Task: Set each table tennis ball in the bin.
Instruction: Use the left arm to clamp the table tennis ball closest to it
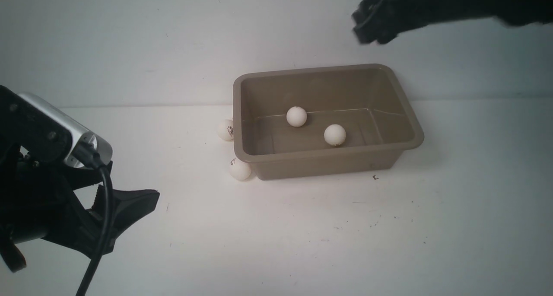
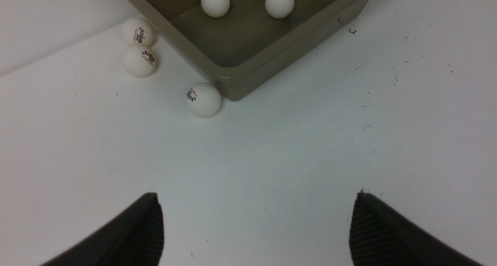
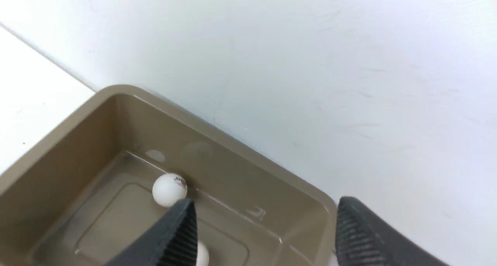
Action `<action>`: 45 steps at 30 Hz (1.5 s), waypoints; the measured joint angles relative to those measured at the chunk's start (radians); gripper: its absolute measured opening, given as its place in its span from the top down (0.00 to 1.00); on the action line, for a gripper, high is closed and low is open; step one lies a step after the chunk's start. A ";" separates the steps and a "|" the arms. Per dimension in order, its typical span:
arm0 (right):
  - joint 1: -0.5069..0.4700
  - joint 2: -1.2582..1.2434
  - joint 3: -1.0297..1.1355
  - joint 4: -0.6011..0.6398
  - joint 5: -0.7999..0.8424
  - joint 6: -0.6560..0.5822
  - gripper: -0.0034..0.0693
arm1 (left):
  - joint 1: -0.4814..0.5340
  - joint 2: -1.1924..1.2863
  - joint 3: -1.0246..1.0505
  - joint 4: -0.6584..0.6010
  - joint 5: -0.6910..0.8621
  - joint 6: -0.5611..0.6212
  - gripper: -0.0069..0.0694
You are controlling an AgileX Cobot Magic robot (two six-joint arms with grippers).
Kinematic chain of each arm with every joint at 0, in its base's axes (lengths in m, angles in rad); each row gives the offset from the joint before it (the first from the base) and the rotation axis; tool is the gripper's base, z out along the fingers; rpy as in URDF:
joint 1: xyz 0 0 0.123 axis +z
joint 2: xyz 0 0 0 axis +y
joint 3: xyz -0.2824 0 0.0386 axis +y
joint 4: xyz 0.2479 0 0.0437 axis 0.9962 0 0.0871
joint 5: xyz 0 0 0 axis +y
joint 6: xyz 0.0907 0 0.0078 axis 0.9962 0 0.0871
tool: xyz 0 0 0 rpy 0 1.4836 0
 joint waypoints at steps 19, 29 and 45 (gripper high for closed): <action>0.011 -0.376 0.000 0.172 0.510 -0.036 0.35 | 0.000 0.202 -0.151 -0.006 -0.007 0.033 0.14; 0.013 -0.411 0.000 0.188 0.626 -0.062 0.35 | 0.000 0.464 -0.227 -0.045 0.007 0.335 0.14; 0.013 -0.411 0.000 0.233 0.629 -0.092 0.35 | -0.009 0.777 -0.246 -0.494 -0.116 0.921 0.14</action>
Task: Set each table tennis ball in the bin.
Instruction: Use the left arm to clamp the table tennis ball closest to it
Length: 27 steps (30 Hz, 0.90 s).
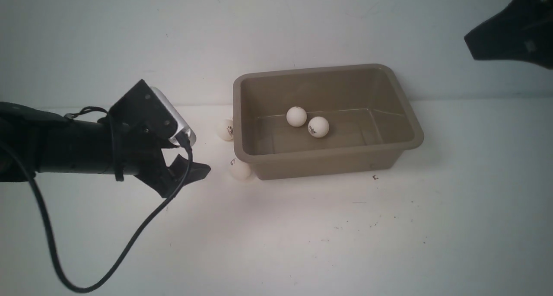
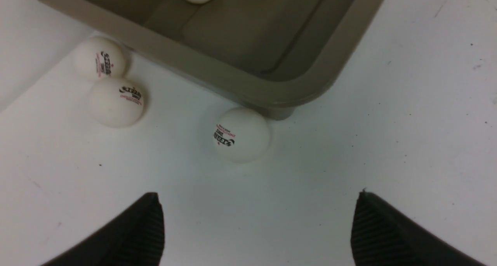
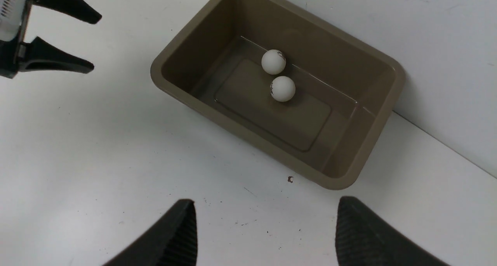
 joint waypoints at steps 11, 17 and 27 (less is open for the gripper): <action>0.000 0.000 0.000 0.000 0.004 -0.001 0.35 | -0.103 0.092 -0.128 0.205 -0.097 -0.296 0.14; 0.000 0.000 0.000 -0.001 0.005 -0.007 0.35 | -0.111 0.122 -0.260 0.454 0.006 -0.596 0.14; 0.000 0.000 0.000 0.000 0.012 -0.023 0.35 | -0.111 0.228 -0.306 0.516 0.027 -0.577 0.14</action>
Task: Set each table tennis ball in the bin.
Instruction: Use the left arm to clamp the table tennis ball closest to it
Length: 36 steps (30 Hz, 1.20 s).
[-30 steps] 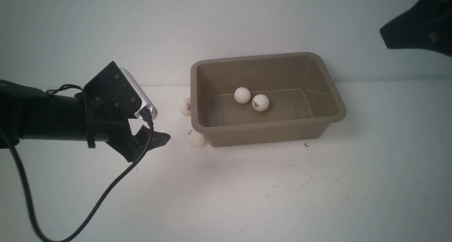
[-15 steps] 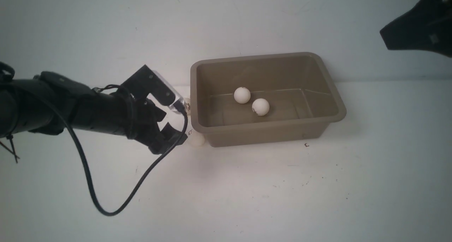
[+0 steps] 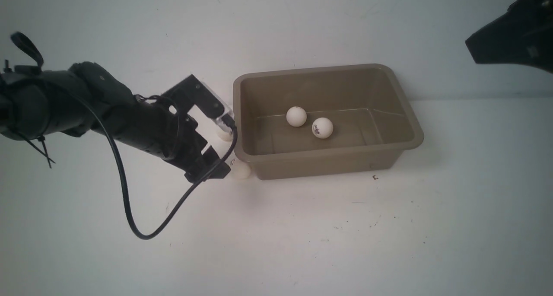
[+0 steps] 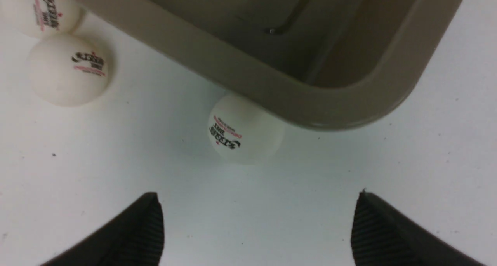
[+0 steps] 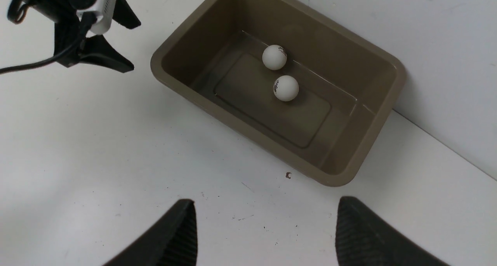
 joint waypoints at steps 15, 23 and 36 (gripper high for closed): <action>0.000 0.000 0.000 0.000 0.001 -0.001 0.35 | -0.074 0.098 -0.001 -0.075 -0.170 0.183 0.14; 0.000 0.000 0.000 0.000 0.001 -0.001 0.35 | -0.089 0.141 -0.001 -0.097 -0.296 0.237 0.14; 0.000 0.000 0.000 0.000 0.002 -0.001 0.35 | -0.089 0.147 -0.002 -0.115 -0.316 0.242 0.14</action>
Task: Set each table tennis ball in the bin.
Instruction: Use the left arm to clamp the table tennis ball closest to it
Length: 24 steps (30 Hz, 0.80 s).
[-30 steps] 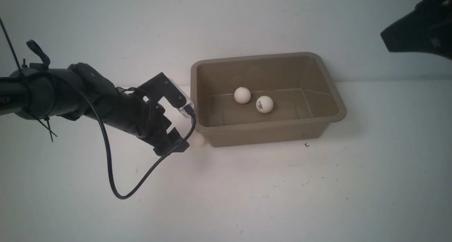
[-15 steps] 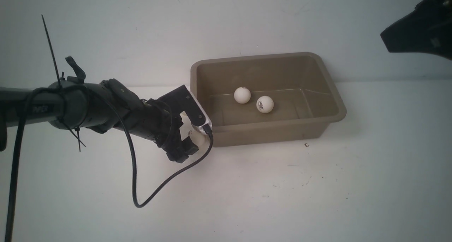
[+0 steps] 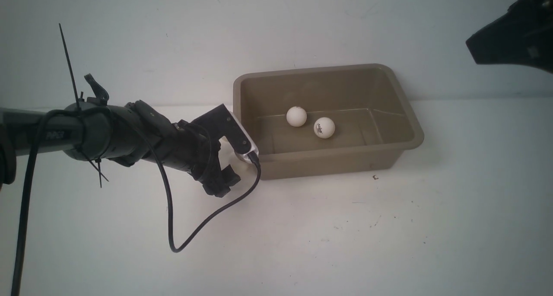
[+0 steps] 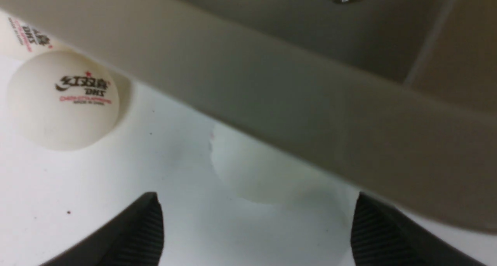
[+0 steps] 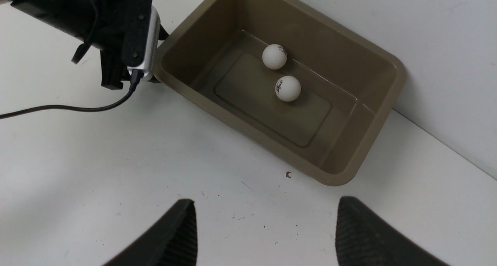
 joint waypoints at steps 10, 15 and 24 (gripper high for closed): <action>0.000 0.000 0.000 0.000 0.000 0.000 0.35 | 0.000 0.000 0.000 -0.095 -0.027 0.175 0.14; 0.000 0.000 0.000 0.000 0.000 0.000 0.35 | 0.000 0.000 0.000 -0.230 -0.040 0.318 0.14; 0.000 0.000 0.000 0.000 0.001 0.000 0.35 | 0.000 0.001 0.000 -0.617 -0.035 0.707 0.14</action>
